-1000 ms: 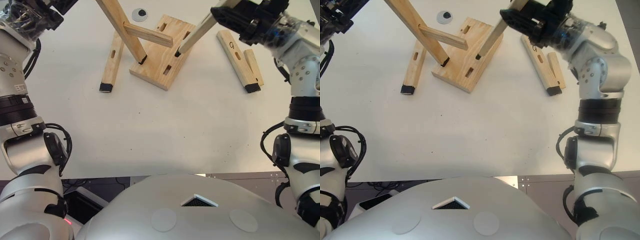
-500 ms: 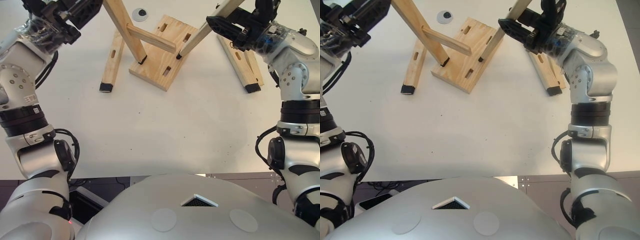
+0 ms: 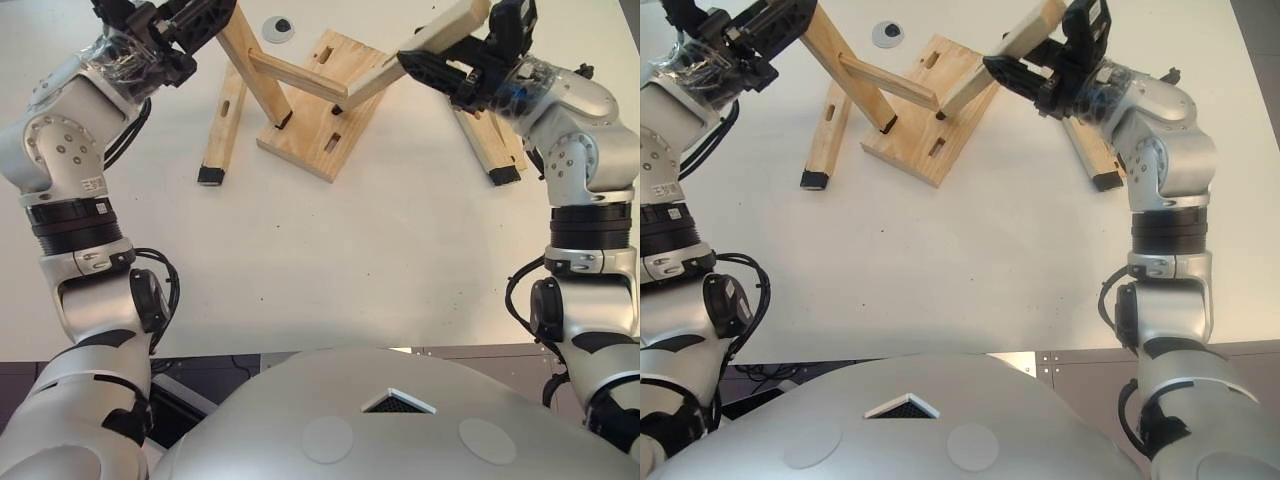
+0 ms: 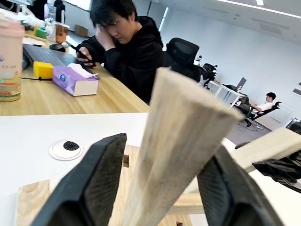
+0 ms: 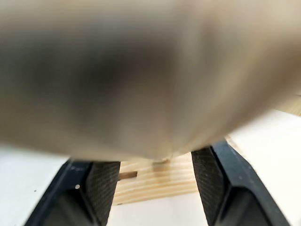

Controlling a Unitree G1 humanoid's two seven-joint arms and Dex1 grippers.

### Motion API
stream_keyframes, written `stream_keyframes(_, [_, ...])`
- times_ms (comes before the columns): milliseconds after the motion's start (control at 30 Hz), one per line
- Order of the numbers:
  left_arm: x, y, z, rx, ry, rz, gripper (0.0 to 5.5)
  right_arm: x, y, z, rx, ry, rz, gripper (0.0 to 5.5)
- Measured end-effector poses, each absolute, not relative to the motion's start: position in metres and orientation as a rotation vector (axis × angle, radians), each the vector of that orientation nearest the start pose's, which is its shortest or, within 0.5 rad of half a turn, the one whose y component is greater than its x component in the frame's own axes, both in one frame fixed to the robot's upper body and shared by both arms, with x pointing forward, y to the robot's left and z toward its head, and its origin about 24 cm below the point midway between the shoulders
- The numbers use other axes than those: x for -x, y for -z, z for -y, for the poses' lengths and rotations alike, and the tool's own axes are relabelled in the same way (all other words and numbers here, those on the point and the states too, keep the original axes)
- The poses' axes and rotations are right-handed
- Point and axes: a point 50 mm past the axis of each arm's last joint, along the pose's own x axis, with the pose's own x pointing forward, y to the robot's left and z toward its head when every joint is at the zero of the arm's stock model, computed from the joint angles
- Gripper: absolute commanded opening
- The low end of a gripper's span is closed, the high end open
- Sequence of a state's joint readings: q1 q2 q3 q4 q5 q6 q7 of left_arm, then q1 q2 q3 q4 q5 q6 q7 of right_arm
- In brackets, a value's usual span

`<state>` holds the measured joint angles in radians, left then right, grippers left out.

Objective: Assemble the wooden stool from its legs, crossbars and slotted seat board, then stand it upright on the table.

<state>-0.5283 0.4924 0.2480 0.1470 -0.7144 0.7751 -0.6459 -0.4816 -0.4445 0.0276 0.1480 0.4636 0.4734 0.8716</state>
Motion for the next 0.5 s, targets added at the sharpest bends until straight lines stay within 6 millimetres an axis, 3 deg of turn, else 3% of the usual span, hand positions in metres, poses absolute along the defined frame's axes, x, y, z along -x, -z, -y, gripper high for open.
stream_keyframes(100, [-0.317, -0.150, -0.210, 0.363, 0.641, -0.215, 1.62, -0.309, -0.121, 0.161, -0.078, -0.981, -0.169, 2.06])
stream_keyframes(167, [-0.305, -0.141, -0.207, 0.332, 0.592, -0.291, 1.29, -0.305, -0.120, 0.161, -0.086, -0.980, -0.170, 2.06])
stream_keyframes(233, [-0.292, -0.144, -0.206, 0.232, 0.536, -0.331, 1.08, -0.300, -0.120, 0.163, -0.086, -0.963, -0.169, 2.06])
stream_keyframes(500, [-0.267, -0.154, -0.179, 0.112, 0.430, -0.417, 1.00, -0.288, -0.140, 0.179, 0.013, -0.891, -0.213, 2.06])
